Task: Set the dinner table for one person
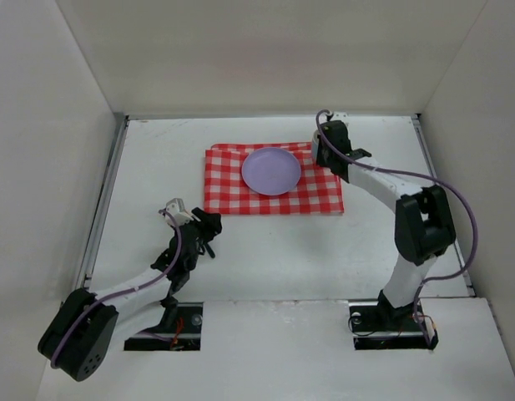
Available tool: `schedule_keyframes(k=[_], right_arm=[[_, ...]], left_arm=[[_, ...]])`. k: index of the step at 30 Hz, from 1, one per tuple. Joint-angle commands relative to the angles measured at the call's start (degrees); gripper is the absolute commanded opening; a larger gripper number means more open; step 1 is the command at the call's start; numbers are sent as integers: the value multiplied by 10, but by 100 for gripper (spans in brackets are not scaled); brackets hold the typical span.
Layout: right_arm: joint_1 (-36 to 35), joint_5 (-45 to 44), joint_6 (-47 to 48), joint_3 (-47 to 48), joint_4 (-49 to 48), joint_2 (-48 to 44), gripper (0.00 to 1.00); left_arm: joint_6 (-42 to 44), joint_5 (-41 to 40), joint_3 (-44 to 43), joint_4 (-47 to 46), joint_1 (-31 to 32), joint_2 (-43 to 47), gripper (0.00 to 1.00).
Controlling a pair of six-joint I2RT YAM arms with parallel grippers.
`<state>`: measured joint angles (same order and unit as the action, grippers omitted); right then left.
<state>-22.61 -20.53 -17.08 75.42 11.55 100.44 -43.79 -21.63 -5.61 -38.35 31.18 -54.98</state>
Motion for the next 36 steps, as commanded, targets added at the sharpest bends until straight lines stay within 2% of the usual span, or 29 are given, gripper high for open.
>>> schedule_keyframes(k=[1, 11, 20, 23, 26, 31, 36], right_arm=[[15, 20, 15, 80, -64, 33, 5], [33, 66, -7, 166, -58, 136, 6], [32, 66, -19, 166, -44, 157, 9], [31, 63, -13, 174, -35, 164, 17], [31, 58, -12, 170, -35, 164, 34], [31, 53, -15, 161, -41, 142, 52], [26, 53, -16, 128, -48, 94, 62]], left_arm=[[-2, -1, -14, -31, 2, -7, 52], [-6, 3, -15, -36, -2, -17, 52], [-8, 4, -17, -36, -1, -21, 52], [-8, 4, -18, -36, -3, -24, 52], [-8, 6, -16, -36, -3, -19, 52], [-5, 4, -18, -35, -5, -22, 52], [3, -14, -20, -25, -2, -15, 50]])
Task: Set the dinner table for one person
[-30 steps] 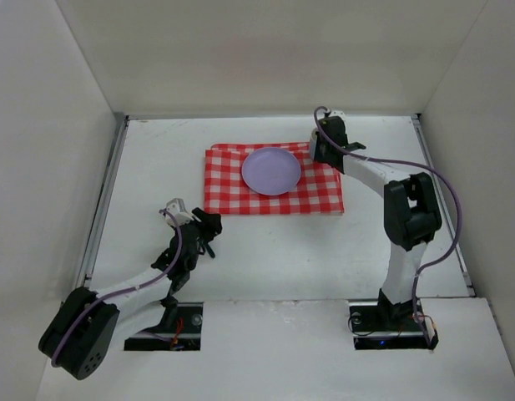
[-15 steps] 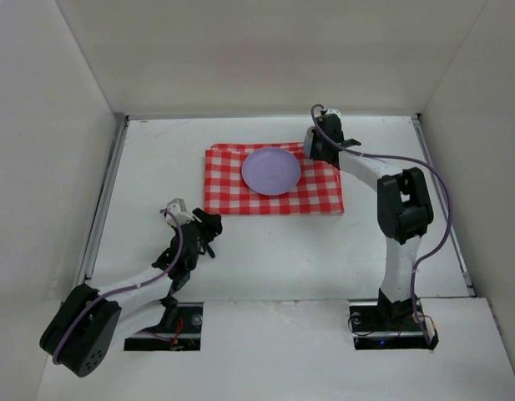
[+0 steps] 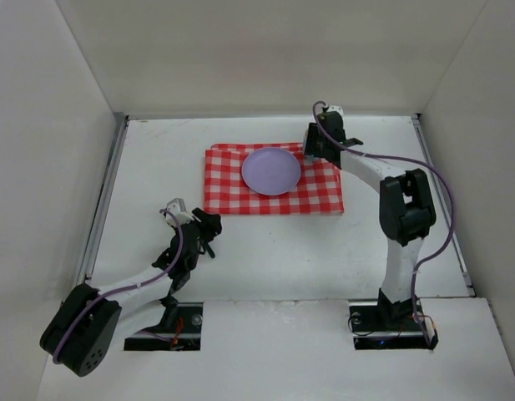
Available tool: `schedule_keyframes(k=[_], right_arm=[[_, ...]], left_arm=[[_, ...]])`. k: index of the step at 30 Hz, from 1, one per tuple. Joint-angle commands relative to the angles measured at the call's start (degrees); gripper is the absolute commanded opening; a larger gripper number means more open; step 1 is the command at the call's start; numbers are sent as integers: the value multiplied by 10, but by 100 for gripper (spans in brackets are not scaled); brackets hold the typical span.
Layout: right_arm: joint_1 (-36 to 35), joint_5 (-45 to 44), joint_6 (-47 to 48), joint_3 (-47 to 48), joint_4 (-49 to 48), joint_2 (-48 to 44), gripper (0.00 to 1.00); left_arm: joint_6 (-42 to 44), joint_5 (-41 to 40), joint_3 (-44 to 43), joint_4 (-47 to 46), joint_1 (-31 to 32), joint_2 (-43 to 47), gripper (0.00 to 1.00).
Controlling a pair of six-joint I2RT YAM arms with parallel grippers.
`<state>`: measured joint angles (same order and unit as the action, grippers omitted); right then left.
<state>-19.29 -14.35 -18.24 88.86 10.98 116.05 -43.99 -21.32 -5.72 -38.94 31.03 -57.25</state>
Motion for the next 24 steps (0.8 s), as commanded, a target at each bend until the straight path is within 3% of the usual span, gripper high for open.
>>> schedule_keyframes(k=[1, 4, 8, 14, 16, 18, 19, 21, 24], right_arm=[[-9, -9, -7, -17, -44, -76, 64], [-15, -9, -15, -68, -61, -130, 72], [-25, -9, -16, -147, -75, -214, 79], [-42, -11, -34, -259, -100, -324, 81], [-60, -18, -51, -300, -115, -361, 66], [-81, -31, -65, -340, -131, -397, 36], [-94, -42, -73, -360, -135, -418, 28], [-114, -58, -84, -395, -141, -454, 24], [-141, -63, -91, -440, -148, -500, 25]], left_arm=[[8, -21, -23, -13, 1, 7, 49], [21, -35, -43, 31, 3, 7, 45], [20, -74, -83, 165, 6, 43, 45], [13, -154, -141, 365, 20, 91, 43], [3, -156, -162, 427, 27, 87, 41], [-11, -157, -176, 476, 40, 78, 37], [-20, -159, -181, 498, 48, 72, 34], [-36, -156, -189, 530, 58, 52, 31], [-59, -148, -199, 566, 70, 22, 31]])
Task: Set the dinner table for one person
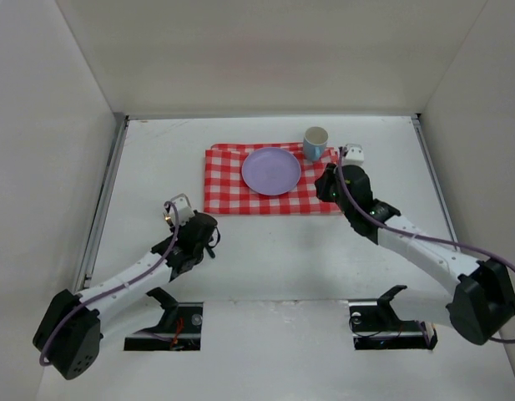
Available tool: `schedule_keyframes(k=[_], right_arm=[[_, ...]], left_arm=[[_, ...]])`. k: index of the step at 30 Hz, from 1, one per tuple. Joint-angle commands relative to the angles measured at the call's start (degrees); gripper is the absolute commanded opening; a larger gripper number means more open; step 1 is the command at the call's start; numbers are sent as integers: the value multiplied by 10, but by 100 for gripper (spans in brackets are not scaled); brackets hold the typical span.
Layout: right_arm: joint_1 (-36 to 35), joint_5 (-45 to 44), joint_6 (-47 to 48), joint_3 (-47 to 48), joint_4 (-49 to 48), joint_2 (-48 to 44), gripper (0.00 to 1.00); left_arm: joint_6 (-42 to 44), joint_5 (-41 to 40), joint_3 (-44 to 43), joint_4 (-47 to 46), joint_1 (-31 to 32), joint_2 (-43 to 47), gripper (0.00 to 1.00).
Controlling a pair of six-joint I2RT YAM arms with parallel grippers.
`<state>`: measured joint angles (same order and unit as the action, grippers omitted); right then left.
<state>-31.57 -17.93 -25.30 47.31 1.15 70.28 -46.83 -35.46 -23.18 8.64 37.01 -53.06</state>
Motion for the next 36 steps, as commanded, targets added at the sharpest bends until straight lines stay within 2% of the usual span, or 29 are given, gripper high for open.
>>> schedule_keyframes(k=[1, 6, 13, 19, 24, 27, 32, 36], right_arm=[[-24, -28, -21, -38, -50, -56, 27], [-29, -19, -26, -97, -83, -87, 34], [-45, 16, -37, -136, -142, -76, 37], [-51, 16, -38, -149, -156, -87, 43], [-51, 13, -41, -159, -161, -110, 49], [-49, 12, -46, -169, -164, -132, 52], [-21, 7, -63, -187, -164, -163, 56], [8, 1, -80, -201, -164, -183, 64]], left_arm=[[-38, -7, -28, 101, 13, -31, 31], [-74, -3, -45, 124, 35, -57, 36], [-118, 7, -66, 111, 61, -119, 39], [-132, 13, -70, 109, 57, -173, 32], [-134, 7, -69, 105, 60, -186, 10], [-122, 4, -82, 116, 69, -170, 1], [-110, -34, -159, 170, 123, -128, 0], [-102, -34, -251, 152, 179, -165, 0]])
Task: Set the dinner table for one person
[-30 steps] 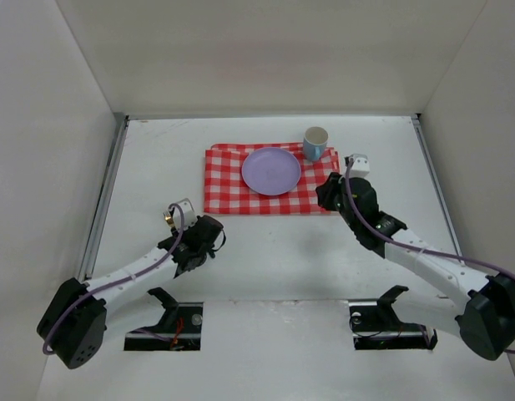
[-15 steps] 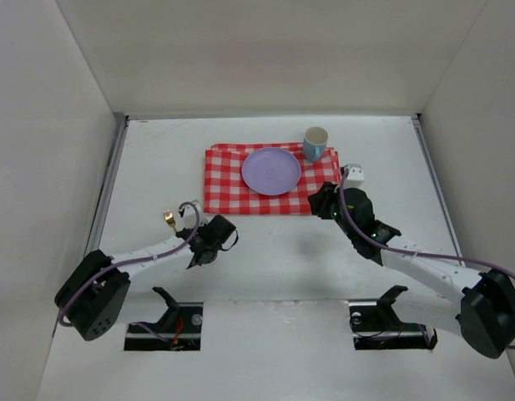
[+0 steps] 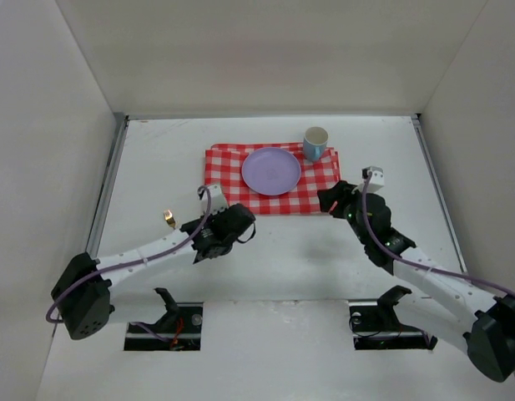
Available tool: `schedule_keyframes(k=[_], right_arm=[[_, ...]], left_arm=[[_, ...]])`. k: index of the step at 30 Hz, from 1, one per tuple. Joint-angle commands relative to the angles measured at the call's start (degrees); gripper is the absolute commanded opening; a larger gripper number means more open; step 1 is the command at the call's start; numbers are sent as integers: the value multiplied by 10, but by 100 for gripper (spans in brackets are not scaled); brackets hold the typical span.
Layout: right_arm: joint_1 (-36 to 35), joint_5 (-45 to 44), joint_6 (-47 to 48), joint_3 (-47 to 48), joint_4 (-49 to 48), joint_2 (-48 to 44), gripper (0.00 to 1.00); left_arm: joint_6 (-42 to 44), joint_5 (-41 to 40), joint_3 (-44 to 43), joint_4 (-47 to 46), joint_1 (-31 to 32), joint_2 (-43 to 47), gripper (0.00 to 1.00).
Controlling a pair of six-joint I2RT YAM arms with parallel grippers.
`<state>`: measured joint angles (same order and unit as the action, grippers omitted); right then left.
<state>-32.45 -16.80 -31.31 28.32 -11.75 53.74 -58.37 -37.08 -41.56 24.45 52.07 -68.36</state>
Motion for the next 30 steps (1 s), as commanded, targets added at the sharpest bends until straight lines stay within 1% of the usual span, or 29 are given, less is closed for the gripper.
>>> schedule_keyframes(k=[1, 6, 9, 13, 16, 20, 27, 30], right_arm=[[28, -19, -30, -14, -31, -21, 66], [83, -42, -55, -31, -3, -42, 74], [104, -34, -69, -37, -1, -51, 75], [109, -32, -74, -45, -5, -62, 76], [113, -27, -74, -44, -2, -64, 76], [120, -39, -83, -53, -2, -78, 76], [154, -32, -98, -68, 1, -108, 76], [156, -28, -101, -70, 4, -112, 76]], left_arm=[[20, -5, -94, -25, 39, -34, 0], [66, 61, -203, -134, 61, -151, 0], [79, 86, -277, -159, 68, -228, 0], [84, 111, -367, -172, 73, -328, 0], [75, 135, -416, -177, 72, -385, 0], [68, 148, -458, -182, 77, -433, 0], [66, 169, -509, -185, 77, -487, 0], [62, 178, -526, -190, 72, -510, 0]])
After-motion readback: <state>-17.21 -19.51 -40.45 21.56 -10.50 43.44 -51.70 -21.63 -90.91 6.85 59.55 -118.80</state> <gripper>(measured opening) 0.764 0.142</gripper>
